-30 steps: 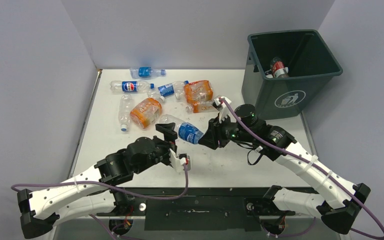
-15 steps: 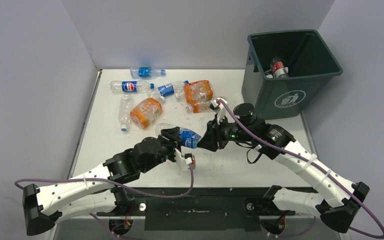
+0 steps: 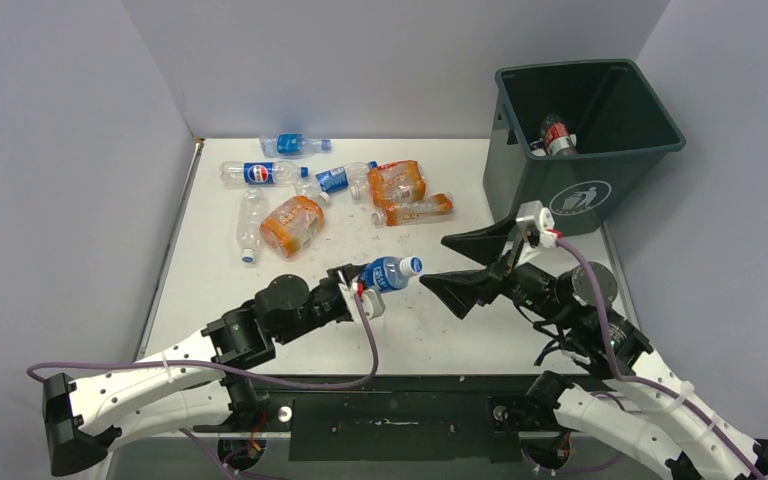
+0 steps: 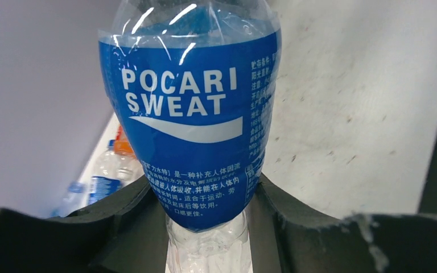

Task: Put the plastic bottles in the bin
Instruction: Place the plastic bottle in the trash bin.

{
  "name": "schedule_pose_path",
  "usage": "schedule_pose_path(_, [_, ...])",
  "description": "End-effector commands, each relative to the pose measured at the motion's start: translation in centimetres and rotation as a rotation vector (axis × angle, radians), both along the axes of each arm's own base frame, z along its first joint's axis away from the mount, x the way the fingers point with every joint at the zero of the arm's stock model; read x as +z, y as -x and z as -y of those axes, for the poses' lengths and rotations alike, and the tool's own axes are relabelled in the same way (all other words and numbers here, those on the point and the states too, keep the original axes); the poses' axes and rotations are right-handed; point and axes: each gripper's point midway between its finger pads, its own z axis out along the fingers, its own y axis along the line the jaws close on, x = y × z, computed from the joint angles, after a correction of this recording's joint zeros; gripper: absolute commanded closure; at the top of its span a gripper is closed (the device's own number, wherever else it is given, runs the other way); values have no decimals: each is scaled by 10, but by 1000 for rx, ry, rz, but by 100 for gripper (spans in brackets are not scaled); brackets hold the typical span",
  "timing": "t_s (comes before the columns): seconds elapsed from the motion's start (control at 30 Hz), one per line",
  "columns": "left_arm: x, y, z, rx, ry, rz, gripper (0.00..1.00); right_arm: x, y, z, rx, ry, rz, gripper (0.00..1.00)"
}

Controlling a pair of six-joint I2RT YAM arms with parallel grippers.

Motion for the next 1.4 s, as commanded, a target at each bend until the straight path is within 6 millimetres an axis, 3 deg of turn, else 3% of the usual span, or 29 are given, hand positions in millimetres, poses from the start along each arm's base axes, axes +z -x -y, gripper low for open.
schedule_pose_path(0.0, [51, 7, 16, 13, 395, -267, 82, 41, -16, 11, -116, -248, 116, 10])
schedule_pose_path(0.13, [60, 2, 13, 17, 545, -404, 90, 41, -40, 17, -232, -298, 60, 10])
schedule_pose_path(0.3, [57, -2, 11, 16, 646, -455, 97, 33, -51, 10, -246, -344, 44, 10])
schedule_pose_path(0.6, [46, -5, 17, 26, 608, -487, 100, 30, -62, -24, -178, -306, 32, 10])
schedule_pose_path(0.8, [45, -2, 16, 19, 601, -457, 100, 32, -70, -34, -185, -278, 16, 10])
schedule_pose_path(1.03, [39, 1, 20, 7, 566, -450, 100, 25, -71, -64, -91, -178, -11, 3])
schedule_pose_path(1.23, [39, 2, 19, 18, 567, -433, 100, 3, -71, -85, -52, -69, -63, 19])
schedule_pose_path(1.37, [41, 3, 17, 26, 570, -416, 100, -9, -76, -84, -90, -21, -90, 44])
